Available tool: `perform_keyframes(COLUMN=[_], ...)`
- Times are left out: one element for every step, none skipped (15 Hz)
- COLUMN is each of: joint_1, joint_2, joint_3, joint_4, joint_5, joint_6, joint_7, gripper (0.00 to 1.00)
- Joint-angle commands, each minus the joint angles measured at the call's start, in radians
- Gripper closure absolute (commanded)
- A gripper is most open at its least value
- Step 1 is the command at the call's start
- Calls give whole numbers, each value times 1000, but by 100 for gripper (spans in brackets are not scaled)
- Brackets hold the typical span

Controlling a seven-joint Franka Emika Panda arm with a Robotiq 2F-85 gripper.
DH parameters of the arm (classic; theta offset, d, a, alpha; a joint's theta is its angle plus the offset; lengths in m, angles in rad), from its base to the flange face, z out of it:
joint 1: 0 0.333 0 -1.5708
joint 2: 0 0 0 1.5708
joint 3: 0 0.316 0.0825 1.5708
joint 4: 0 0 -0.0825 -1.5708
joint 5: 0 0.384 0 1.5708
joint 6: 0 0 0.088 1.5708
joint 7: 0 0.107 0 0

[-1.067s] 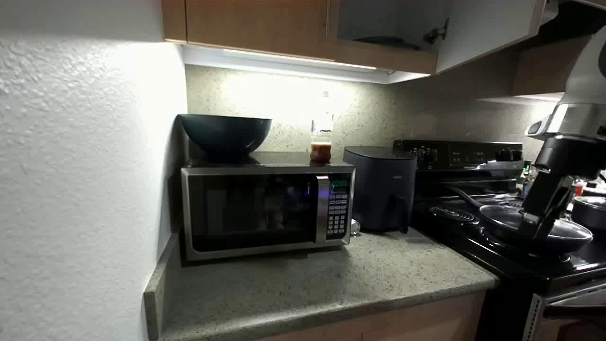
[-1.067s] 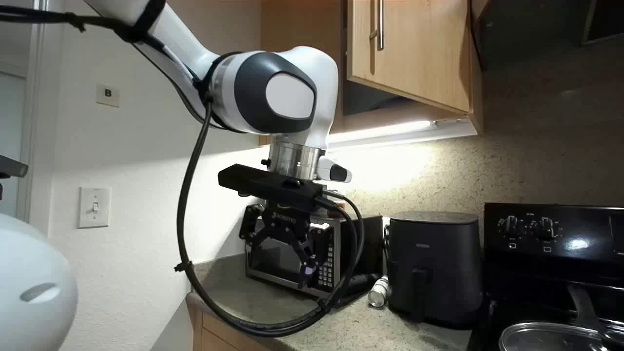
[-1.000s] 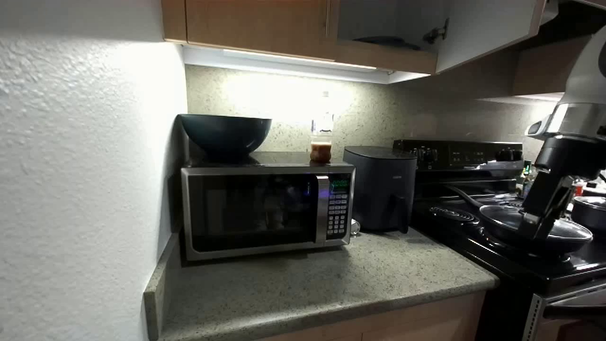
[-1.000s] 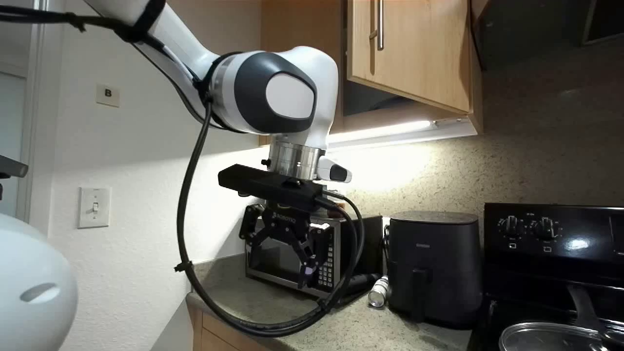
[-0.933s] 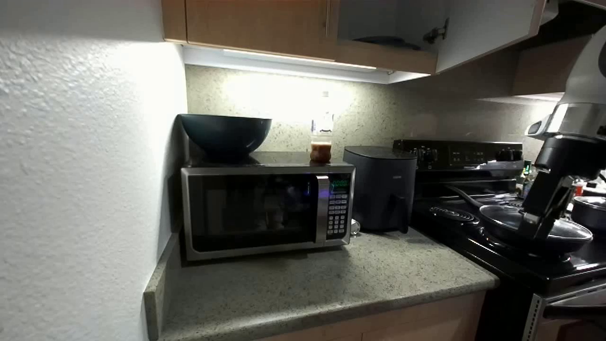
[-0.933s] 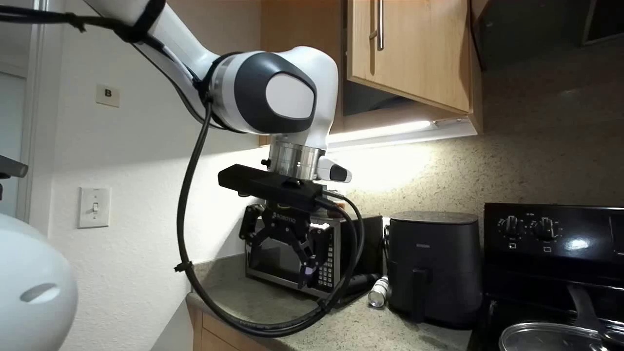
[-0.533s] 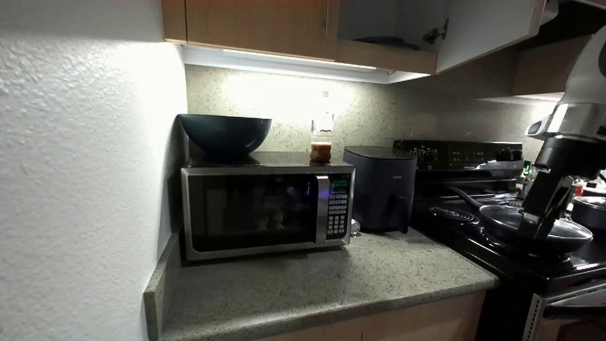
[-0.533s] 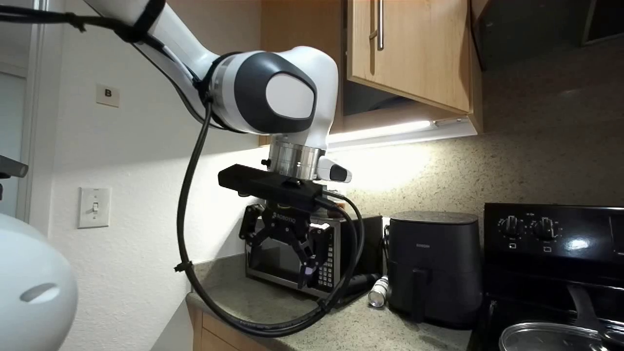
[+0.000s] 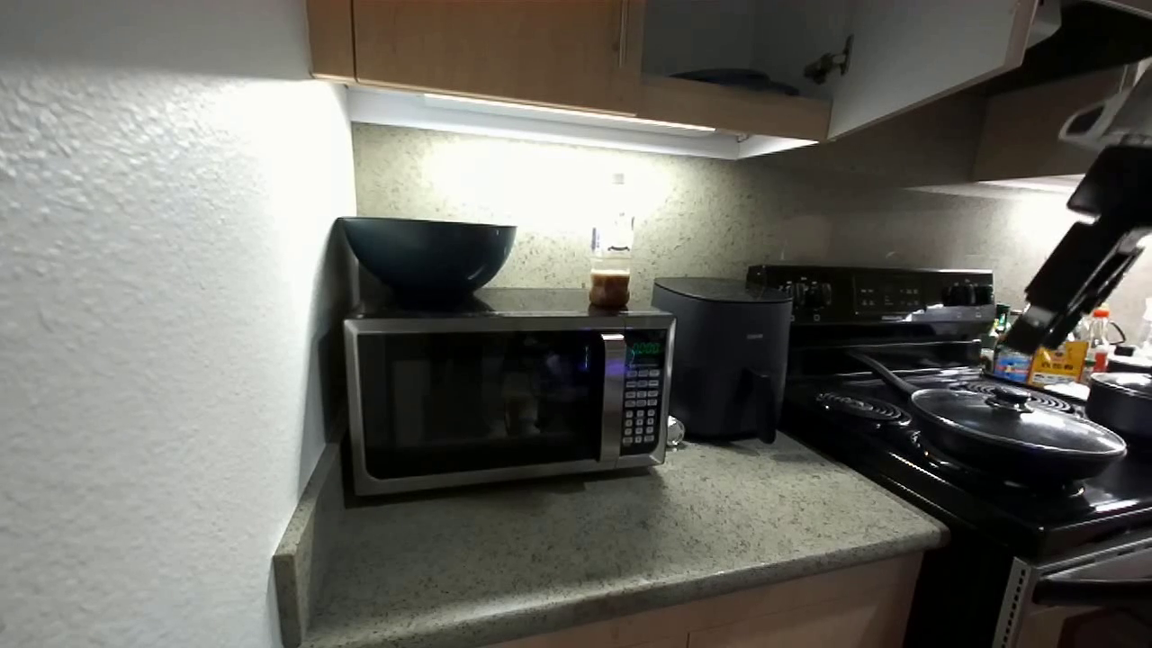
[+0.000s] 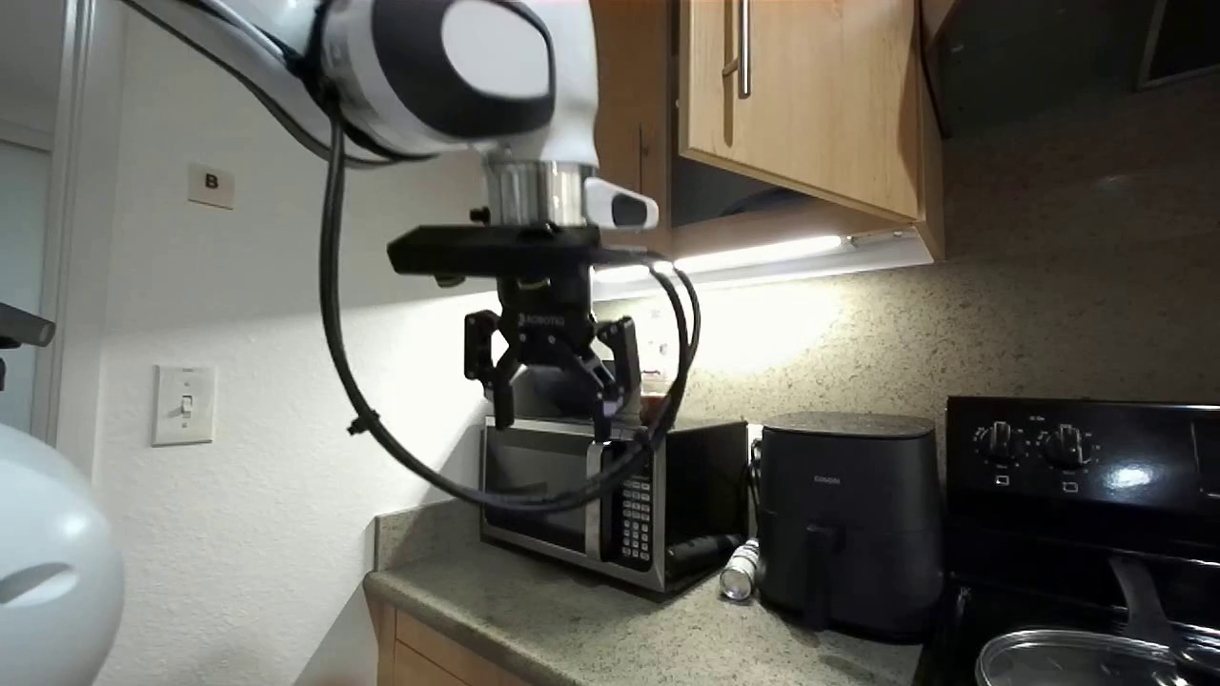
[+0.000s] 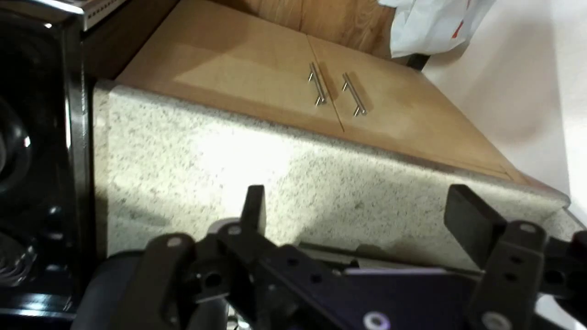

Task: Close the right upper cabinet door.

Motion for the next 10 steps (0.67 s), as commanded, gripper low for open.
perform_keyframes(joint_1=[-36,-40,-4,-6,-8,-9,-9,-9,-9,-9], joint_2=[-245,-285,-186,-236,-271,-290,-297,-296,-295,-295], joint_3=[72,81,43,52,57,58,58,58,58,58], joint_4=[0,-2,21,21,21,17,13,9,6,5], joint_5=[-44,-57,-43,-52,-57,-59,-61,-62,-63,-63], joint_6=[-57,-40,-38,-42,-49,-50,-50,-50,-50,-50], joint_7=[75,85,64,75,81,83,83,83,83,83], gripper=[0,0,0,0,0,0,0,0,0,0])
